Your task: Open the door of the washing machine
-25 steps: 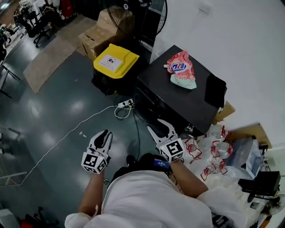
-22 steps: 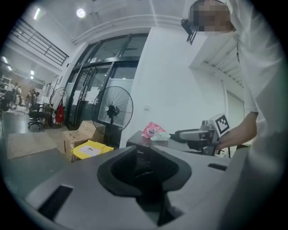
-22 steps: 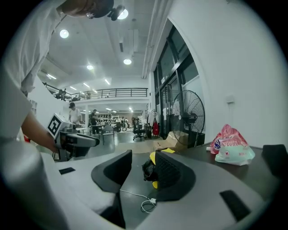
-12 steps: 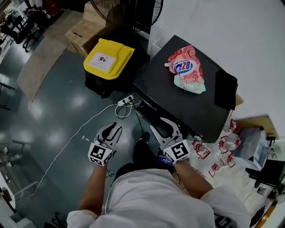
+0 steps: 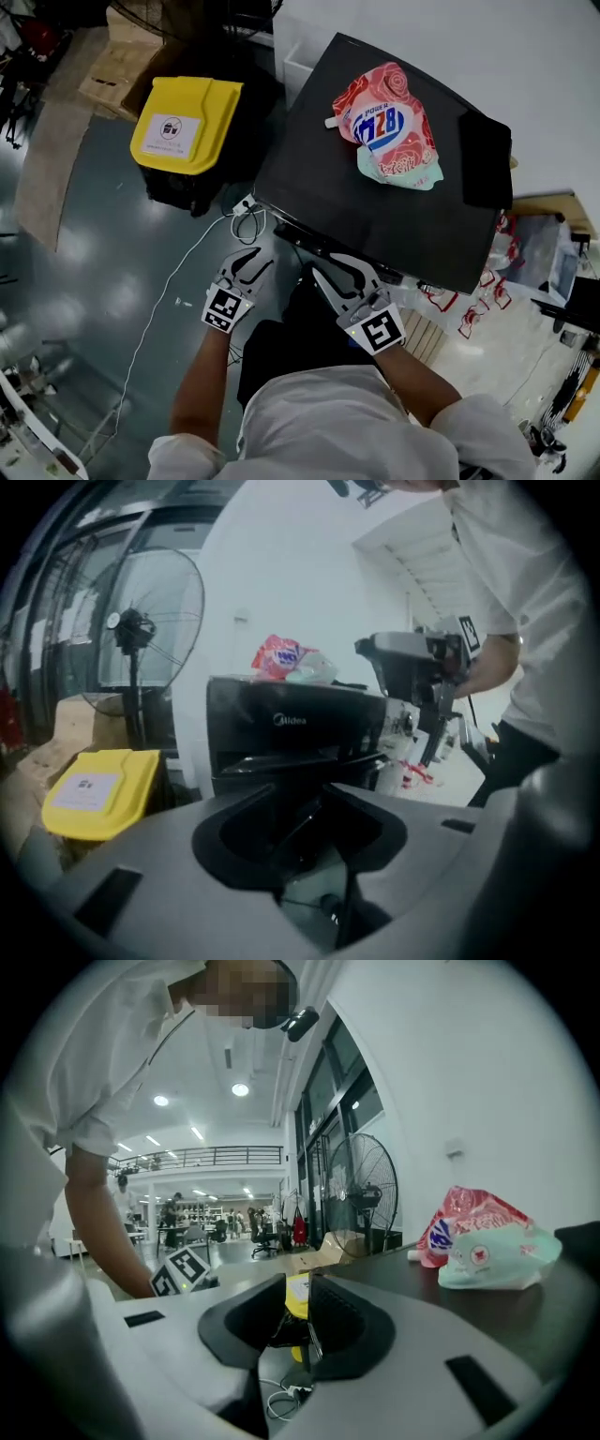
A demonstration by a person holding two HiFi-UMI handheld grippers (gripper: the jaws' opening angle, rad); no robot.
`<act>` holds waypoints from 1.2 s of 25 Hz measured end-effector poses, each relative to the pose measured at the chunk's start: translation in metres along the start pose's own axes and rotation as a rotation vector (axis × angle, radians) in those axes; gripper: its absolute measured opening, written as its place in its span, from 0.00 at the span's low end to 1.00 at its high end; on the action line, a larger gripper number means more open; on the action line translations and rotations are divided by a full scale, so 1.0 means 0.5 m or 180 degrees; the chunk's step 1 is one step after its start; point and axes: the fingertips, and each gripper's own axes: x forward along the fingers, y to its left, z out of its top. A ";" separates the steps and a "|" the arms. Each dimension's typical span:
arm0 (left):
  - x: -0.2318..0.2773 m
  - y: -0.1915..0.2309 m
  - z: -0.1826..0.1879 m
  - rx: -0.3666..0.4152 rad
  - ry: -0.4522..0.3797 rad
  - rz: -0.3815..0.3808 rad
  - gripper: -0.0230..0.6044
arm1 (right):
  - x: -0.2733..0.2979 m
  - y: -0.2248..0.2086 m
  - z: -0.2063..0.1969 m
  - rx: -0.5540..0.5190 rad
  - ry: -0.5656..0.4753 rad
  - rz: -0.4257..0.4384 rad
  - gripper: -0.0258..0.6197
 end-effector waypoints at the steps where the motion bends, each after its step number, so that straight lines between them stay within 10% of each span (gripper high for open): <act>1: 0.021 0.001 -0.016 0.0072 0.0086 -0.0094 0.29 | 0.005 -0.006 -0.011 0.0020 0.0036 -0.0045 0.20; 15: 0.206 0.022 -0.195 0.0891 0.0625 -0.1153 0.34 | -0.012 -0.048 -0.067 -0.0059 -0.0230 -0.0921 0.18; 30: 0.275 -0.005 -0.256 0.1263 0.0654 -0.1635 0.20 | -0.087 -0.028 -0.173 0.0303 -0.0247 -0.1672 0.17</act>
